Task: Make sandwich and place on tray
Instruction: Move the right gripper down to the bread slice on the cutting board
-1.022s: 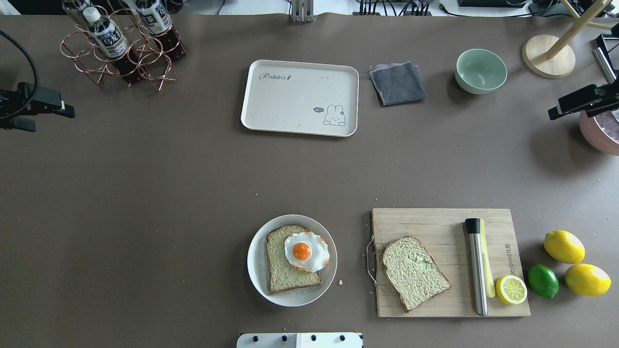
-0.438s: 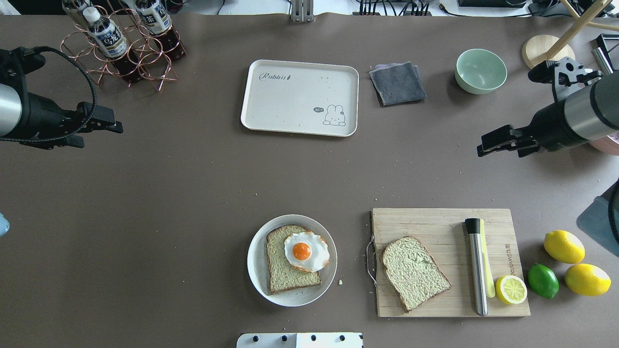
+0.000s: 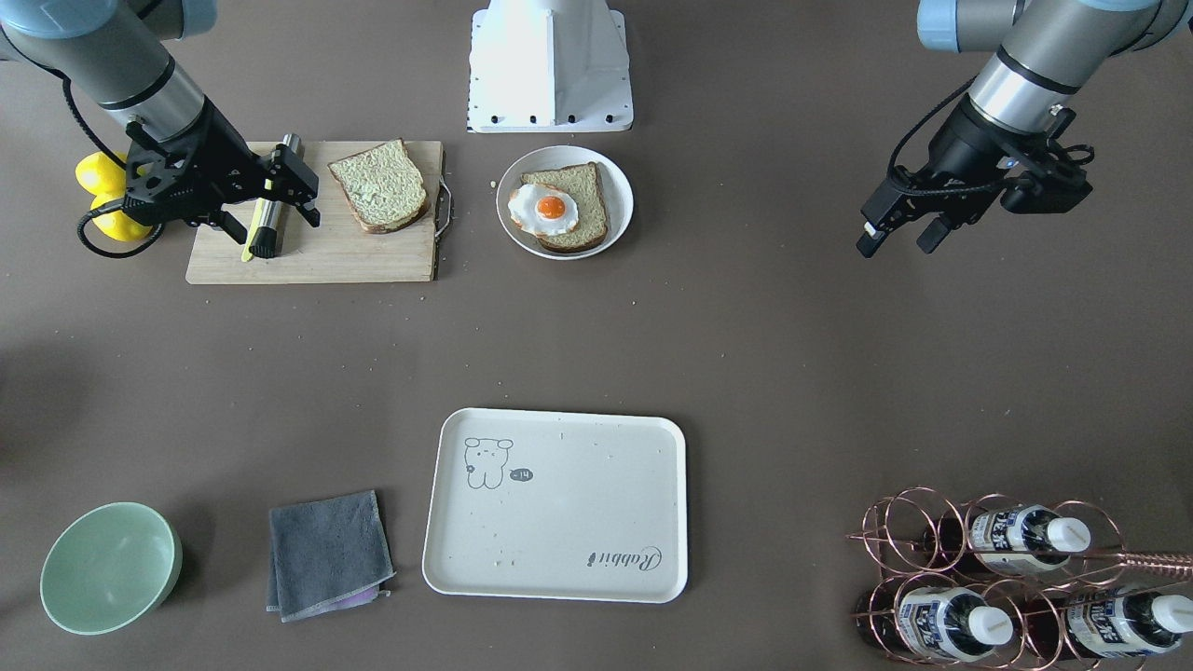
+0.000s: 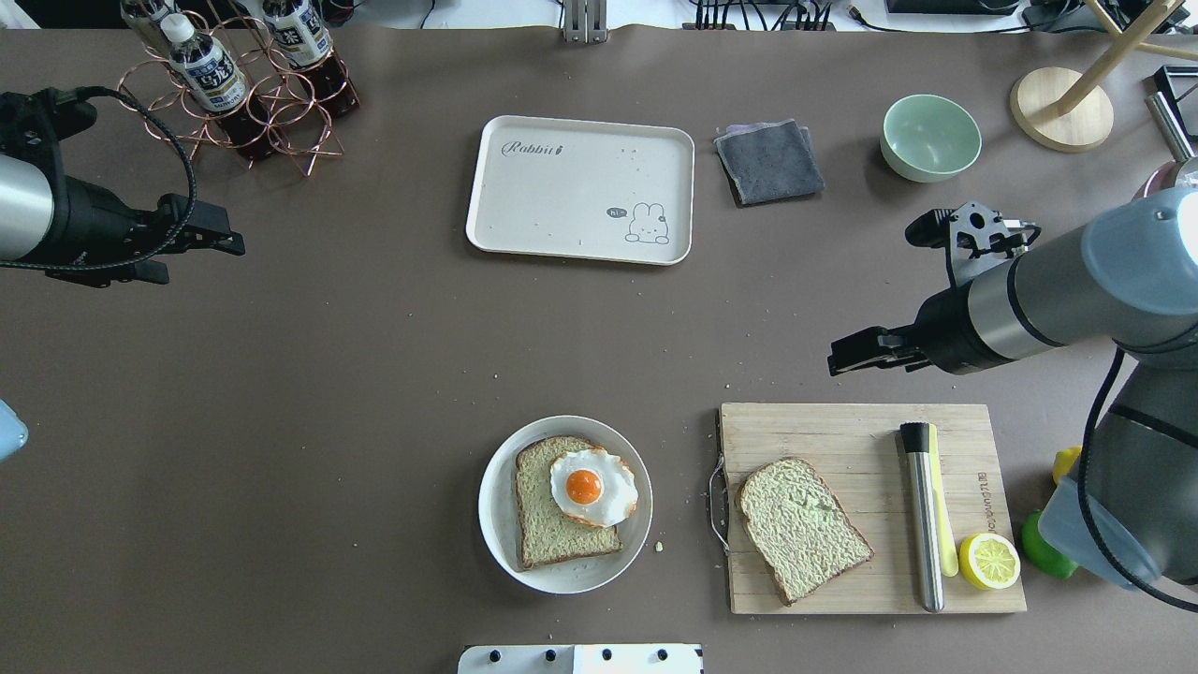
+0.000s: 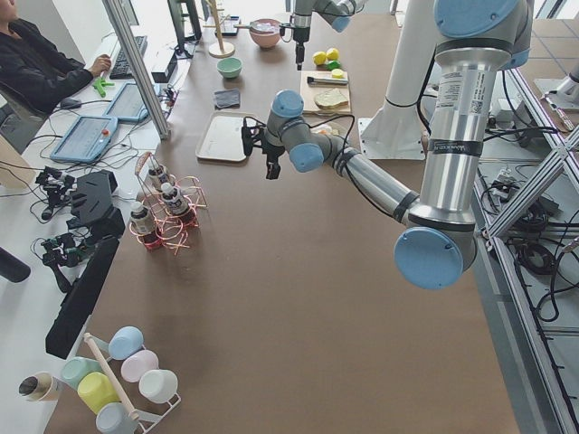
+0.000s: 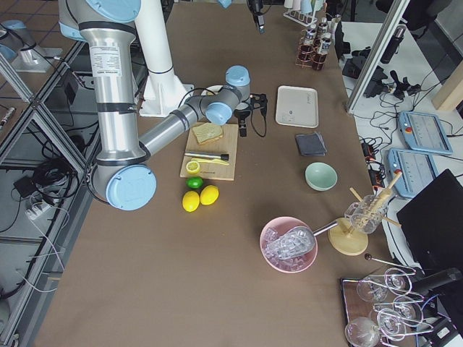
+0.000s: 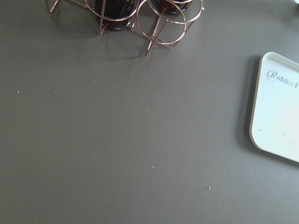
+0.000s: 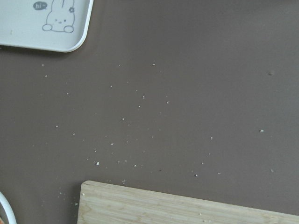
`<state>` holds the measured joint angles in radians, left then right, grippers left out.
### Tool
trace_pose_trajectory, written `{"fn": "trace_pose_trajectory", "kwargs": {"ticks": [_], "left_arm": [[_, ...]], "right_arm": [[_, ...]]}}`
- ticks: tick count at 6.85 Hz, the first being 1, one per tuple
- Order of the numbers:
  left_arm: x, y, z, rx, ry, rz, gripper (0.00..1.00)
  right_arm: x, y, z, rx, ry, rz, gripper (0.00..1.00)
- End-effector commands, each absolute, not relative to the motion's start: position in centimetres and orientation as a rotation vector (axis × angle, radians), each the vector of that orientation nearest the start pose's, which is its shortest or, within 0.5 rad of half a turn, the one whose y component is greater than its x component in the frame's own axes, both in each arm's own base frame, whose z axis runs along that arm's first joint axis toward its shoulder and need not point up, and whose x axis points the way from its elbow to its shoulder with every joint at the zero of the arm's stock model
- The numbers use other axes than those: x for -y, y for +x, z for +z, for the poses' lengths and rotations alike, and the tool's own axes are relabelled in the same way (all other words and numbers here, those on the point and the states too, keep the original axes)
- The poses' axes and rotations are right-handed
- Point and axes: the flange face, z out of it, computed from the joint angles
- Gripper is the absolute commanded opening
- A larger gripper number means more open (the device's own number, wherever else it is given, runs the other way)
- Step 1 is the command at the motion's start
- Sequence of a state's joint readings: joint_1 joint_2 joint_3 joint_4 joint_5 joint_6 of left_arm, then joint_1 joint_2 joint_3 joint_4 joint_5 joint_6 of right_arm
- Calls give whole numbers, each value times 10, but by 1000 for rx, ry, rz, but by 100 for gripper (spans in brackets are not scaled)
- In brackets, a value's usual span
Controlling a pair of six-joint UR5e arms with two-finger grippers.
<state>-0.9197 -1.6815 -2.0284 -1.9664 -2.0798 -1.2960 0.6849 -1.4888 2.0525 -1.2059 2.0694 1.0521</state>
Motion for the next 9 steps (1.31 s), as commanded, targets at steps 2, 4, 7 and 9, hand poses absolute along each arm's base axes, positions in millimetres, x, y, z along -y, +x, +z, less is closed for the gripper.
{"fn": "trace_pose_trajectory", "kwargs": {"ticks": [2,4,7,9], "left_arm": [[461,243,332,-1032,148,-350,98],[461,242,332,-1031,147,-351,98],[461,243,333,-1023,162,-358,98],[461,243,332,-1024,163,-356,98]], "right_arm": [[330,-387,349,1004,144,-218,99],[313,-408,362,980,174,-248,97],[307,-422,396,961,190,-258,96],[300,-417,405,967,185,-259,97]]}}
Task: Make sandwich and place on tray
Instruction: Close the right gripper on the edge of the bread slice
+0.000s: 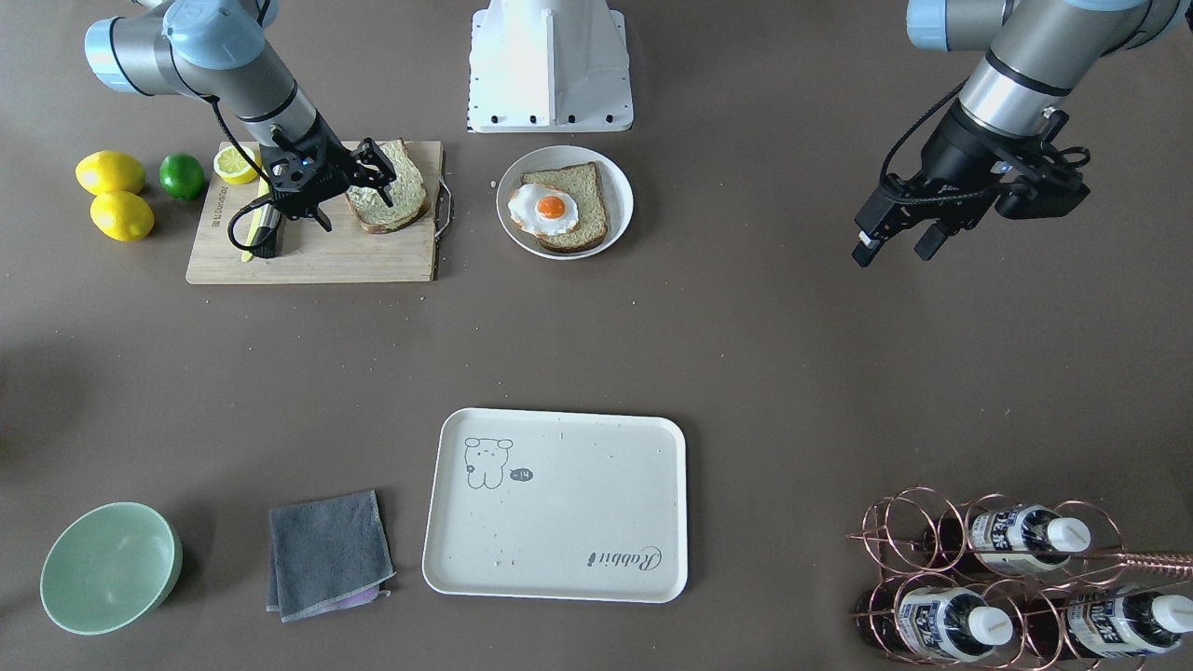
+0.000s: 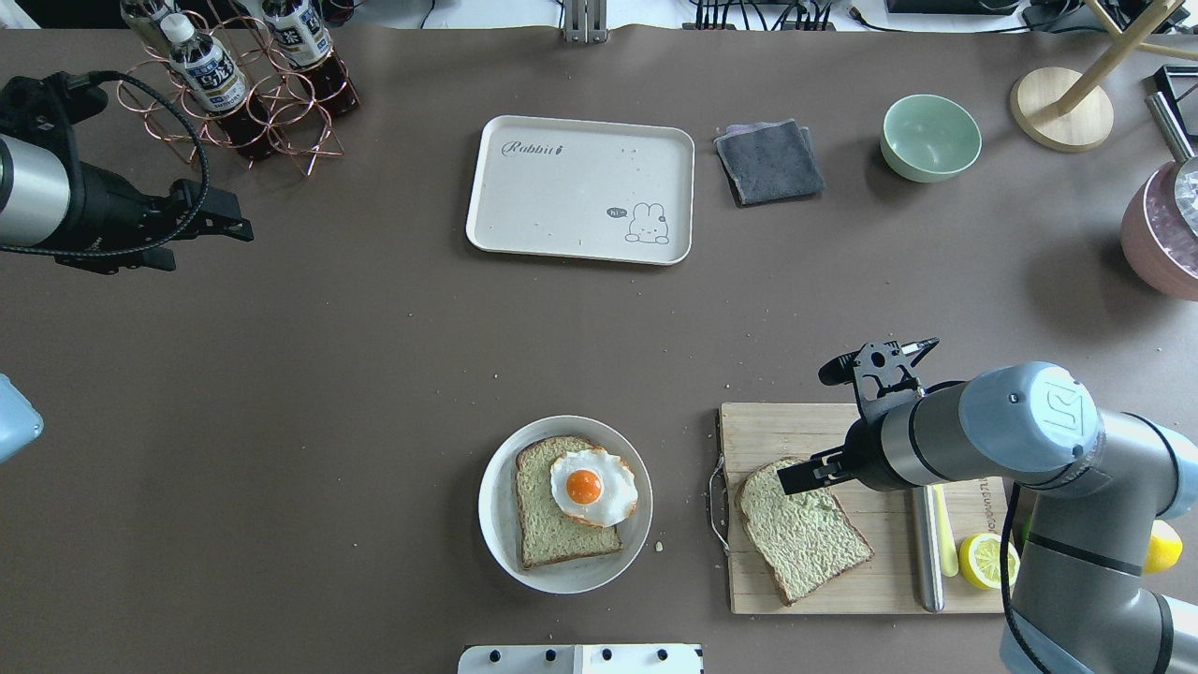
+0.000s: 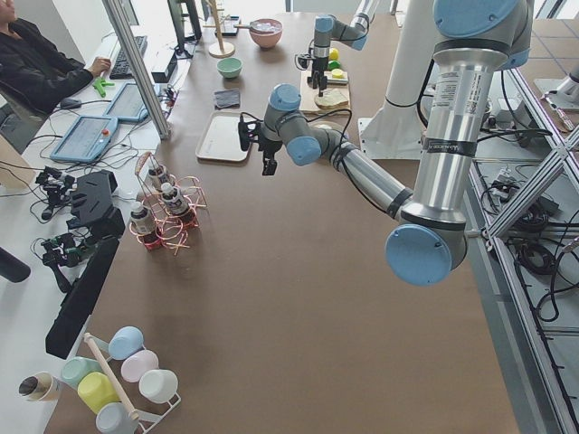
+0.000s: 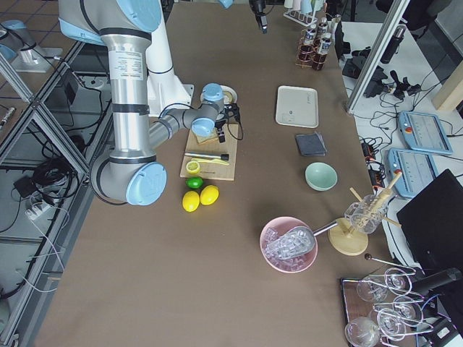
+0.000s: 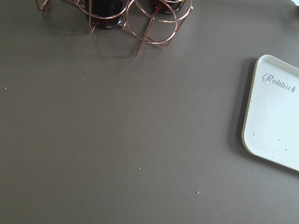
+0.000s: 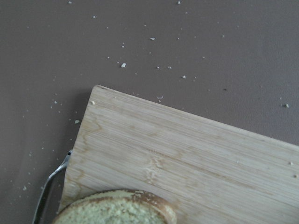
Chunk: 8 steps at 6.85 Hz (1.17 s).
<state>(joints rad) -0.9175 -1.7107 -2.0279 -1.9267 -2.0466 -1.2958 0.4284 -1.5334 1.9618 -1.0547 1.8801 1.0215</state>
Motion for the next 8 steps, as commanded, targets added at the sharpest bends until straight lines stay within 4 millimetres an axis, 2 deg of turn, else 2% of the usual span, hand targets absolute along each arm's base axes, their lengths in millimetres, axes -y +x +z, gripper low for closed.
{"fn": "trace_pose_trajectory", "kwargs": {"ticks": [1,3,4,8], "left_arm": [[461,243,332,-1024,163,-356,98],[461,243,332,-1024,163,-358,98],[462,243,332,-1024,163,-358,98],[463,244,334,-1020,158,-358,97]], "right_arm": [[294,-411,415,973,184,-262,93],[291,-409,417,977,180,-261,69],[290,-408,414,983,180,-264,61],[284,-412,410,991,171,-256,53]]}}
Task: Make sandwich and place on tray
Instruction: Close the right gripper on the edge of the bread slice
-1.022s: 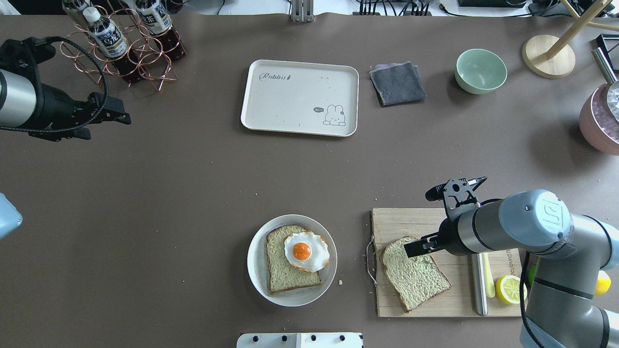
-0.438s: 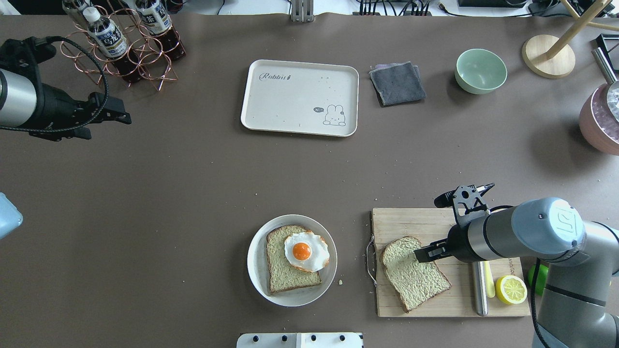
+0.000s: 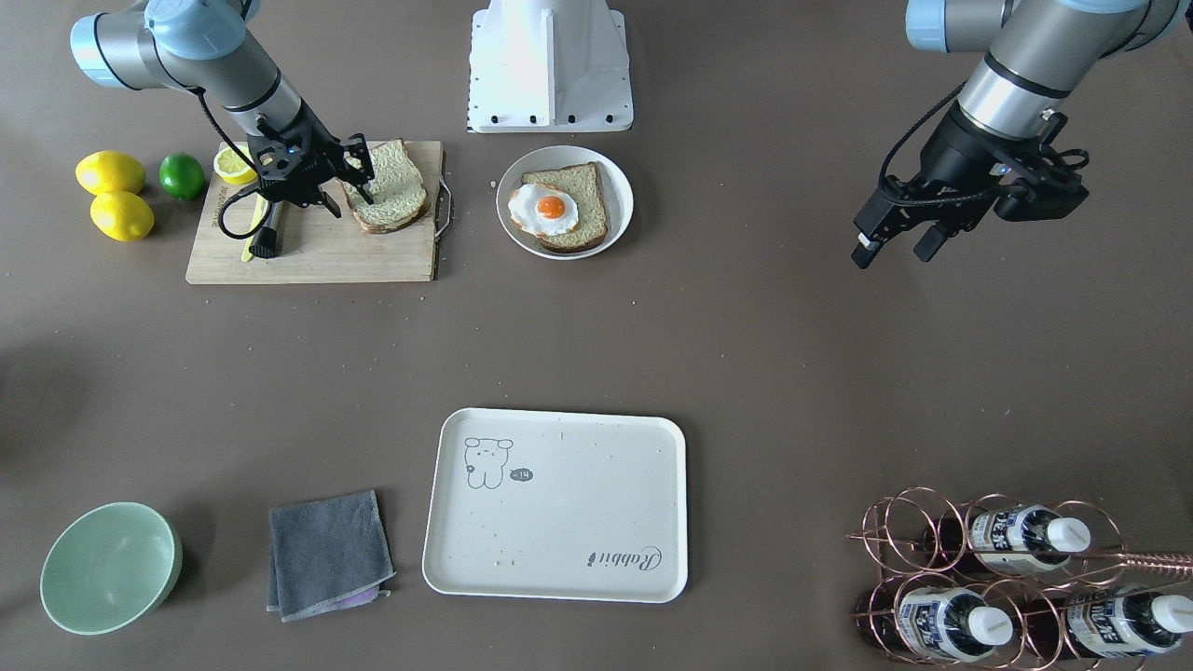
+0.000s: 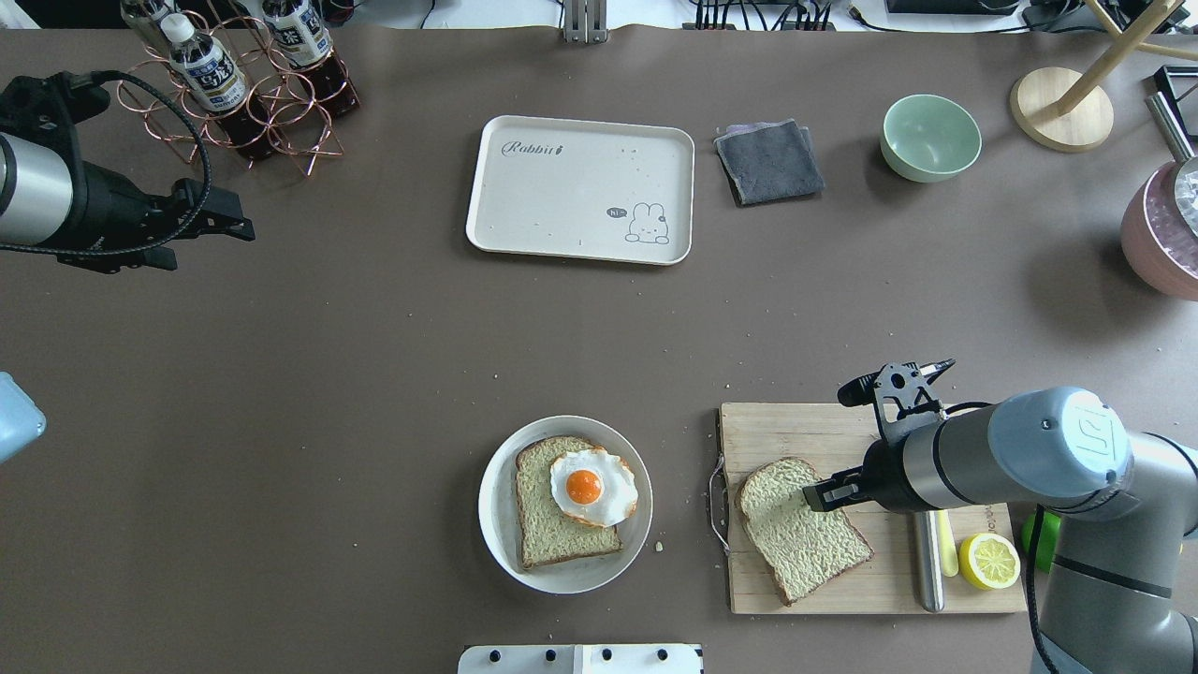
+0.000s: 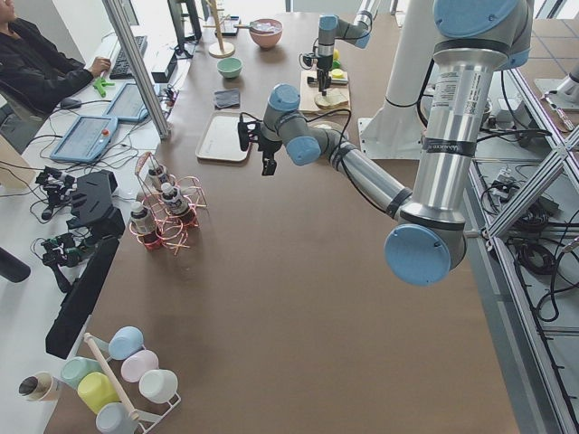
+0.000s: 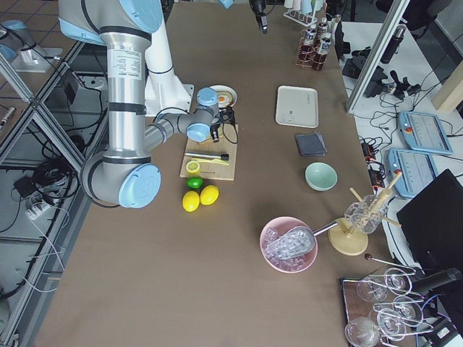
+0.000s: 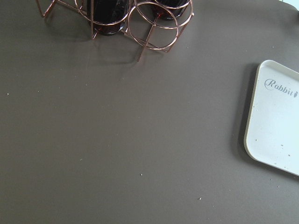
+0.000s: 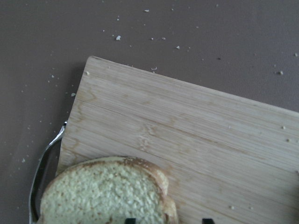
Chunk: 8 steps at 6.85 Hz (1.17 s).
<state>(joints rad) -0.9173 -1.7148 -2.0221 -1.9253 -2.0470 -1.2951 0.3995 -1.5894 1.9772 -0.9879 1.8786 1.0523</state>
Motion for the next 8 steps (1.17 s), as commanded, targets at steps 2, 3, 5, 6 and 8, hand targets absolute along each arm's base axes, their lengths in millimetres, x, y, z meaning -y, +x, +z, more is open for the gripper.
{"fn": "trace_pose_trajectory", "kwargs": {"ticks": [2,3,5,6,8], "left_arm": [[464,245,335,-1019,157,-358,97],[465,246,333,-1021,159,-357,97],[465,246,333,-1022,158,-356,97],[466,245,333,-1021,158,-358,97],[472,250,323,-1005,147,-362,97]], "right_arm": [[283,-412,411,990,169,-256,25],[283,-412,411,990,168,-258,0],[284,-413,407,999,171,-259,0],[291,-402,394,1024,181,-252,0],[333,-350,376,1117,101,-229,0]]}}
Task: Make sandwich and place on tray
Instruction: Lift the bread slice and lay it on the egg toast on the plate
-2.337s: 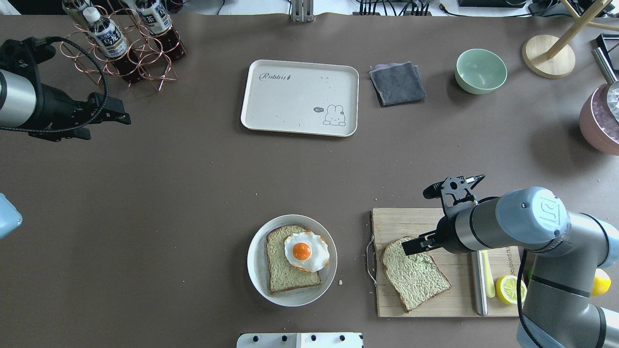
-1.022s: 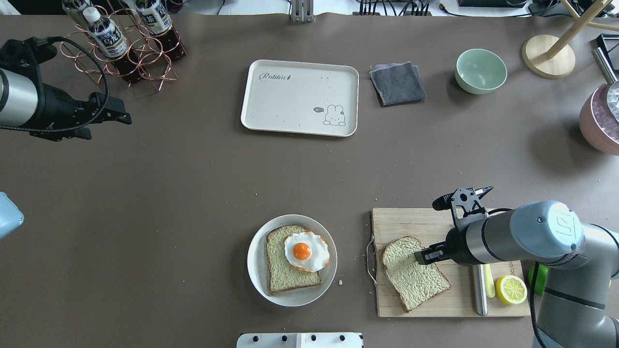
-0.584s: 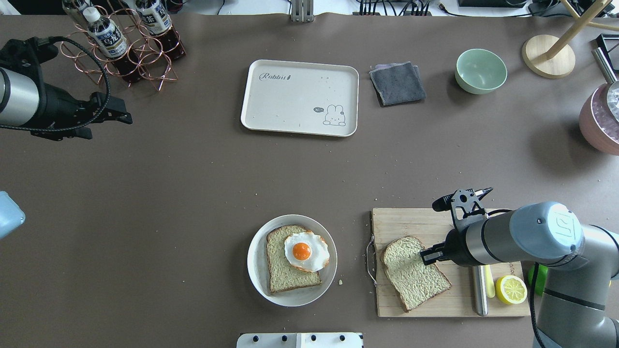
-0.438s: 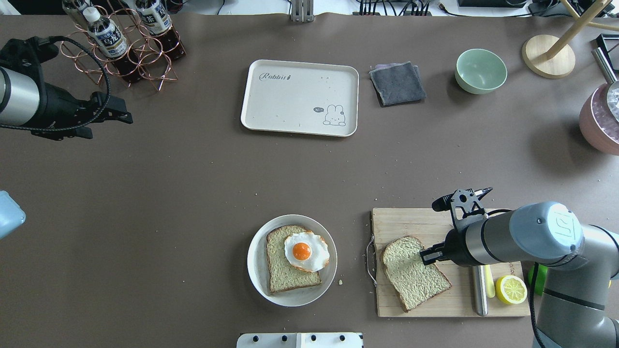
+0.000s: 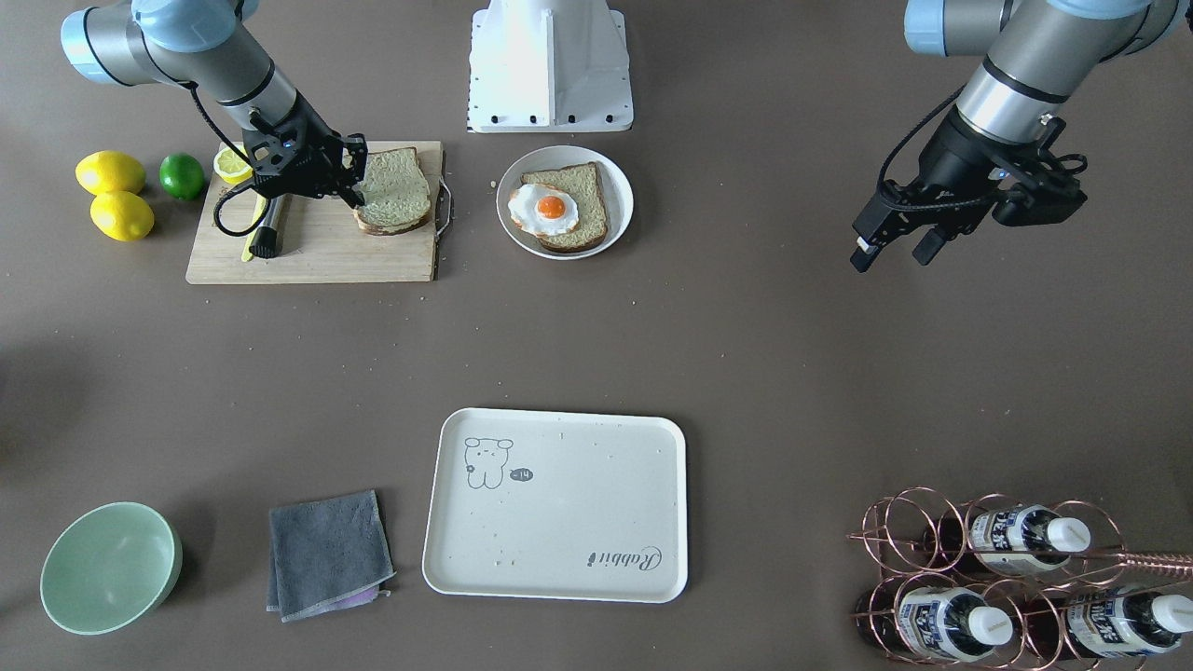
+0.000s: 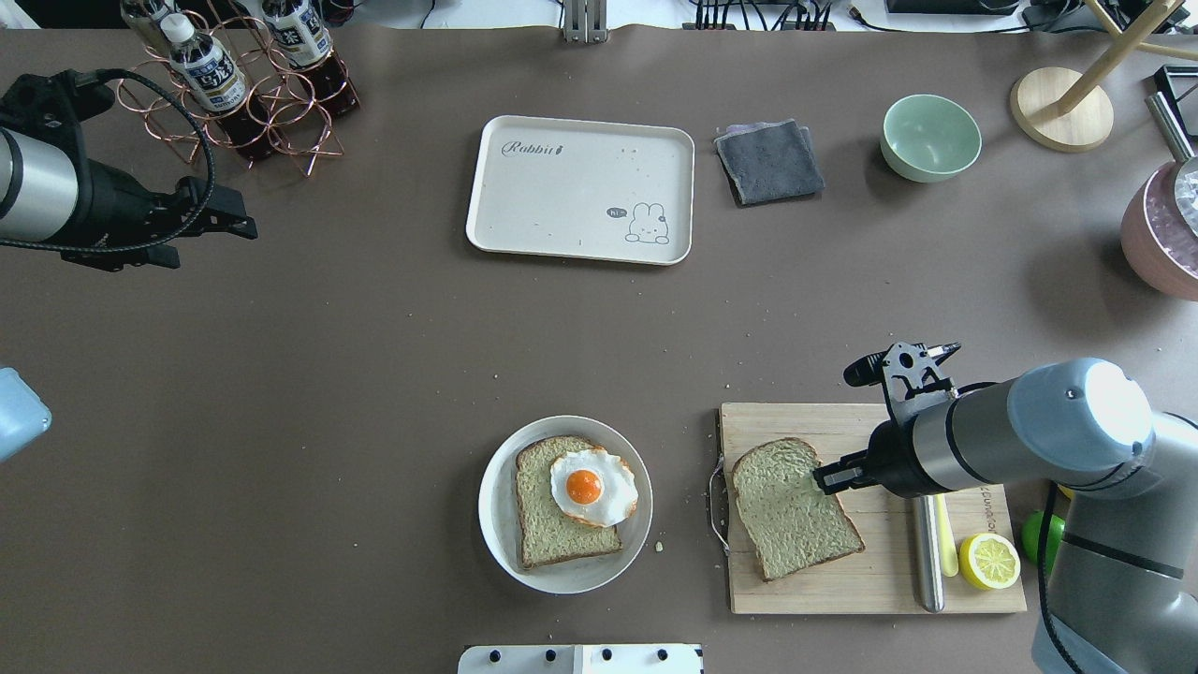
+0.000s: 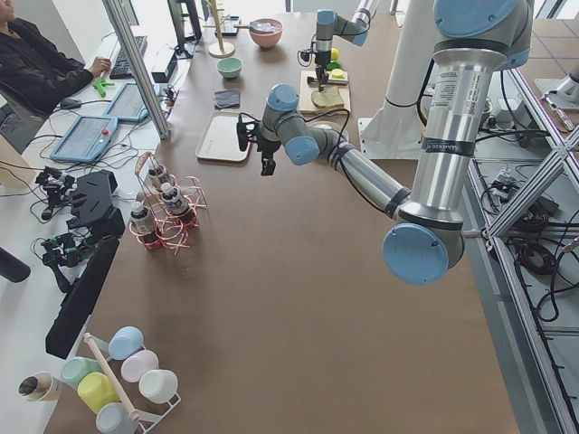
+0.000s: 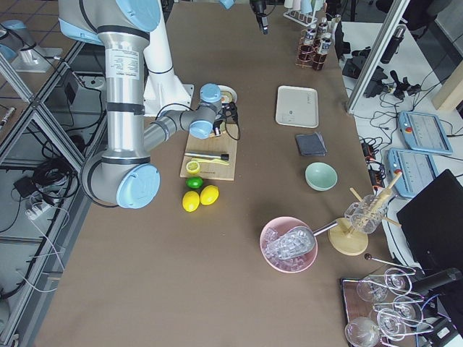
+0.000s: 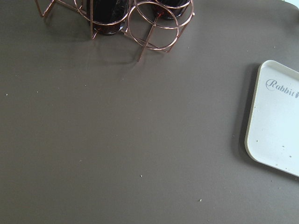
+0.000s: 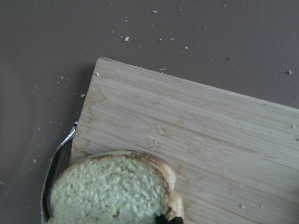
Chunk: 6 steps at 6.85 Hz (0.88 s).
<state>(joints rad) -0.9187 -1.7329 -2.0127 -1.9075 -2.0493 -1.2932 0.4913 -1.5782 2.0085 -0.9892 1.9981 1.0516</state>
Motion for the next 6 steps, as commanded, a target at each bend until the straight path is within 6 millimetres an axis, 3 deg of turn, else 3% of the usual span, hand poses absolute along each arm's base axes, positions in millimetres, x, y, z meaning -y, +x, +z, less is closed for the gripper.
{"fn": "trace_pose_trajectory", "kwargs": {"ticks": [1,2,3,4,5,6], "left_arm": [[474,252,317,-1003,145,-363,97],[474,252,317,-1003,145,-363,97],[474,252,318,-1002,144,-364,97],[474,252,318,-1002,144,-364,97],[474,252,318,-1002,144,-364,97],[474,252,318,-1002,144,-364,97]], "right_arm": [[353,-329,363,1170,68,-224,0],[364,-325,340,1228,91,-228,0],[373,-332,322,1261,69,-185,0],[384,-350,291,1315,45,-123,0],[381,-394,254,1351,7,-64,0],[352,-437,243,1347,44,-35,0]]}}
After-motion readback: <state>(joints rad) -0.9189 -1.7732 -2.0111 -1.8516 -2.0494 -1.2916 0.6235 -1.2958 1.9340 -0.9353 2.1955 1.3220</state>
